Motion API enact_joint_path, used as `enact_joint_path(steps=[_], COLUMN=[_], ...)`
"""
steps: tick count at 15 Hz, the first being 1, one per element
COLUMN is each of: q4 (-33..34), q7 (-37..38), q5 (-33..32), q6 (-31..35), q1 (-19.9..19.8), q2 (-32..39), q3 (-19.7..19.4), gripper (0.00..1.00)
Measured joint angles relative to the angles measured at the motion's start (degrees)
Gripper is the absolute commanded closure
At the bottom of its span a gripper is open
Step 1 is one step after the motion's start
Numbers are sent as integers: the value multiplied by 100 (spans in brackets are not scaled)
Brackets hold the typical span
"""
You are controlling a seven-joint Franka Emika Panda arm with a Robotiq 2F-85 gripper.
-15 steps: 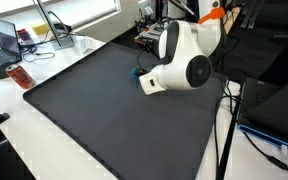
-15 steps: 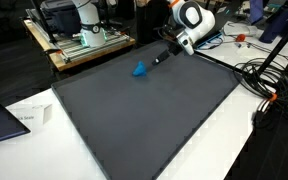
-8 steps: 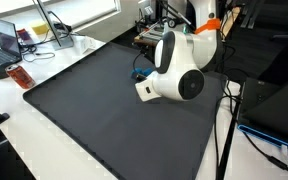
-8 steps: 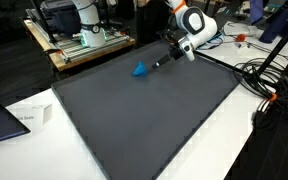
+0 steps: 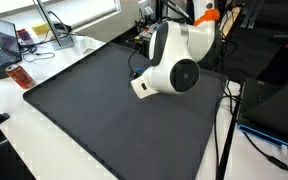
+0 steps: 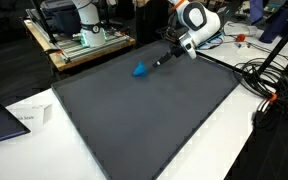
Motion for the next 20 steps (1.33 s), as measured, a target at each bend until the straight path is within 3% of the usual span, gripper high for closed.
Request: enact_joint_path(steps=[9, 20], q4=[-1141, -3852], q7=[-999, -2186], q5=[628, 1263], q6=[903, 3430], q1=[-687, -1554], q2=[-1034, -3178], q3=[187, 225], gripper=[0, 0])
